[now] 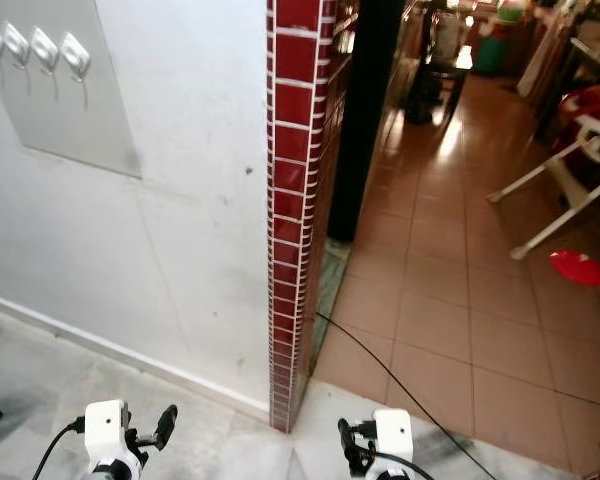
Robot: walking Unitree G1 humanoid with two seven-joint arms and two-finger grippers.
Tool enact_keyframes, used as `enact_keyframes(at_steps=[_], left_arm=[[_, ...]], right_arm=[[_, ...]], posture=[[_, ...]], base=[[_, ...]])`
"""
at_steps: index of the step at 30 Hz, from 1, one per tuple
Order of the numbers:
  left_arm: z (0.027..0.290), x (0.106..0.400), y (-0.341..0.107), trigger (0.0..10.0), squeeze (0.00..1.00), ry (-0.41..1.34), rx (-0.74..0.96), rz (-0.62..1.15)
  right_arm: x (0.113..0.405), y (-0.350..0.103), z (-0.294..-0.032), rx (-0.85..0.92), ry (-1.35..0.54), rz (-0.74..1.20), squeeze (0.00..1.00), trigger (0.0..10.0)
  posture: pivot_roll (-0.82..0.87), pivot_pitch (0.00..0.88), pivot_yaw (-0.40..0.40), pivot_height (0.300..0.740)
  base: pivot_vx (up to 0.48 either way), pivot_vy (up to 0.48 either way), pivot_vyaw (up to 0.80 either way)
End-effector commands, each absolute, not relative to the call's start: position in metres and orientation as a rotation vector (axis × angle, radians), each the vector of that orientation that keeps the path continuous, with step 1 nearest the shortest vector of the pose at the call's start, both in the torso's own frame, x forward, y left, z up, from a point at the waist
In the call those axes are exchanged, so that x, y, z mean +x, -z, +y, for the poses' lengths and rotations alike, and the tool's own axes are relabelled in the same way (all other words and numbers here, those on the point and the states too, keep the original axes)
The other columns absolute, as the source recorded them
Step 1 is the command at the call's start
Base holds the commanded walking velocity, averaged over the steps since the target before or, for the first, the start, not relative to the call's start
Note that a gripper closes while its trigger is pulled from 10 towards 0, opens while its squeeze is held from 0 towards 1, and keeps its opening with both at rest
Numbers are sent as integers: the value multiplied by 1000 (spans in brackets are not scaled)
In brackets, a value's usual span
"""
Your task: Hang keys on a hook
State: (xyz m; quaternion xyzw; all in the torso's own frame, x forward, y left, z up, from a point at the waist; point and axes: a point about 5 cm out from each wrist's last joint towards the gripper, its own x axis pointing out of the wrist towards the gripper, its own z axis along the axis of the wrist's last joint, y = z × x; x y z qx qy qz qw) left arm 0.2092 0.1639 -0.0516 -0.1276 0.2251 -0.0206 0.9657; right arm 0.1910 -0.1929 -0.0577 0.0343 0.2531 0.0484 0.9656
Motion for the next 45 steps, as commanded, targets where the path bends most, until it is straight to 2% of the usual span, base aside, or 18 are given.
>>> enact_keyframes(at_steps=[1, 45], left_arm=[[174, 207, 52, 10000, 0, 29, -237, 464], [173, 205, 54, 10000, 0, 12, -248, 467]], right_arm=[[197, 55, -186, 80, -113, 488, 0, 10000], [200, 53, -186, 66, -131, 487, 0, 10000]], posture=[[-7, 0, -36, 740], [9, 0, -53, 740]], base=[[0, 368, 0], [0, 364, 0]])
